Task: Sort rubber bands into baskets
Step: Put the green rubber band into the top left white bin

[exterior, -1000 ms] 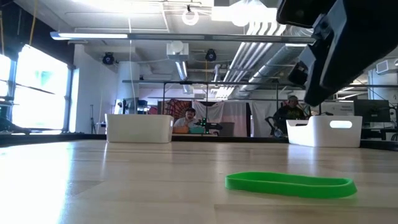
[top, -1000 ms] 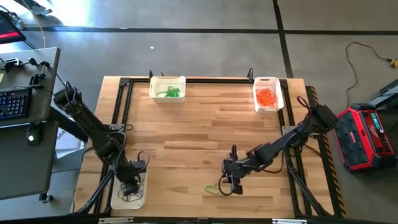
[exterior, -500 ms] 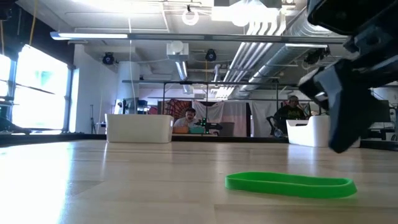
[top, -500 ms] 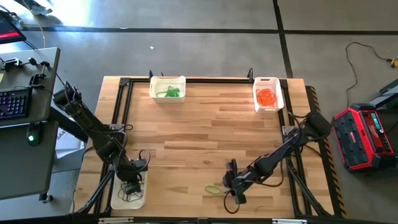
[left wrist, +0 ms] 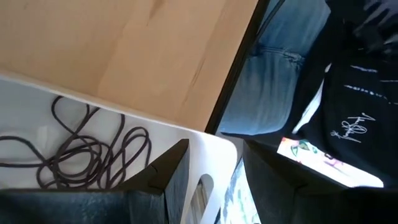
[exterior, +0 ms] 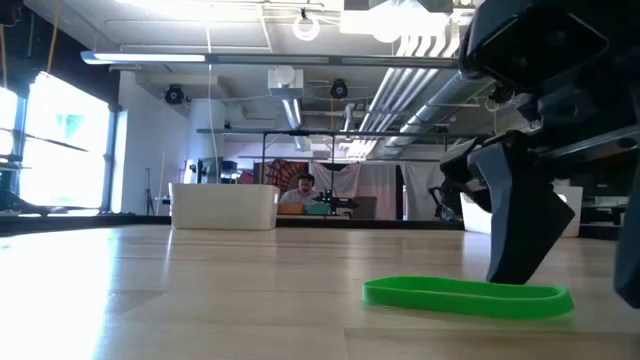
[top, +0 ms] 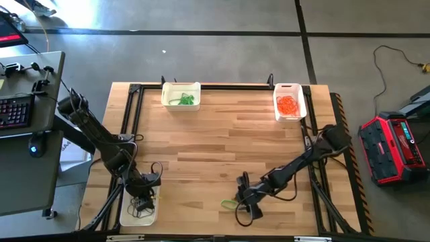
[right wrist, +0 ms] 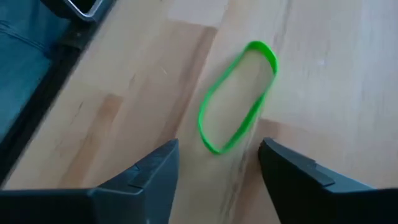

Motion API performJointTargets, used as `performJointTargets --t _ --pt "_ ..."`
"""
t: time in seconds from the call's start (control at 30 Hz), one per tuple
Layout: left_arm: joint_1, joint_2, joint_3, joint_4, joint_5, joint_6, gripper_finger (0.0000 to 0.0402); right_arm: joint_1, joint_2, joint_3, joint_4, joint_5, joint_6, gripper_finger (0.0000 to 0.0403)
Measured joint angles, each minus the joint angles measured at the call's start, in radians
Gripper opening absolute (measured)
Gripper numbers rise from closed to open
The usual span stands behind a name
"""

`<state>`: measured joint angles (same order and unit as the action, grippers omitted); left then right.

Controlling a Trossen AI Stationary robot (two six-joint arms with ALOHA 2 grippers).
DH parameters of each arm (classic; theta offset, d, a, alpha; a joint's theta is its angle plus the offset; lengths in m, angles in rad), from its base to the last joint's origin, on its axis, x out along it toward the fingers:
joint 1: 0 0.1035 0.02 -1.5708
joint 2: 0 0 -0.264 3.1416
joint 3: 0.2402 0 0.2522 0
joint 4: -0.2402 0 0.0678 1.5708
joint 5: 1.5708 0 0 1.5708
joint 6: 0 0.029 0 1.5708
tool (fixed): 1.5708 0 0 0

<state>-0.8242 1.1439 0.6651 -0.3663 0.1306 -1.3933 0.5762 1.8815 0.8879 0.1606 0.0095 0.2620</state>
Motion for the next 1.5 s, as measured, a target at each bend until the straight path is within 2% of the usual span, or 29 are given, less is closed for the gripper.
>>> performJointTargets --t 0.2,0.43,0.5,0.63,0.93,1.23,1.37,1.5 --pt "0.0 0.026 0.0 0.006 -0.003 0.026 0.0143 -0.008 0.013 0.001 0.019 -0.017 -0.01 0.0165" --pt "0.0 0.064 0.0 0.012 -0.003 0.026 0.0142 -0.016 0.015 0.001 0.015 -0.024 -0.045 0.0032" --pt "0.0 0.072 0.0 0.032 0.003 0.044 0.0142 -0.014 0.015 0.001 0.014 -0.028 -0.057 0.0009" --pt "0.001 0.07 0.0 0.048 0.018 0.071 0.0142 -0.02 -0.011 0.001 -0.032 -0.015 -0.039 0.0012" --pt "0.08 0.066 0.0 0.175 -0.015 0.223 0.0142 -0.039 -0.174 0.0 -0.224 0.171 -0.092 0.0002" --pt "0.206 0.066 0.0 0.194 -0.17 0.457 0.0142 -0.104 -0.283 0.0 -0.238 0.325 -0.196 0.0001" --pt "0.249 0.066 0.0 0.205 -0.269 0.585 0.0148 -0.131 -0.294 0.0 -0.199 0.429 -0.215 0.0001" --pt "0.29 0.066 0.0 0.234 -0.349 0.696 0.0156 -0.144 -0.294 0.0 -0.183 0.47 -0.222 0.0"
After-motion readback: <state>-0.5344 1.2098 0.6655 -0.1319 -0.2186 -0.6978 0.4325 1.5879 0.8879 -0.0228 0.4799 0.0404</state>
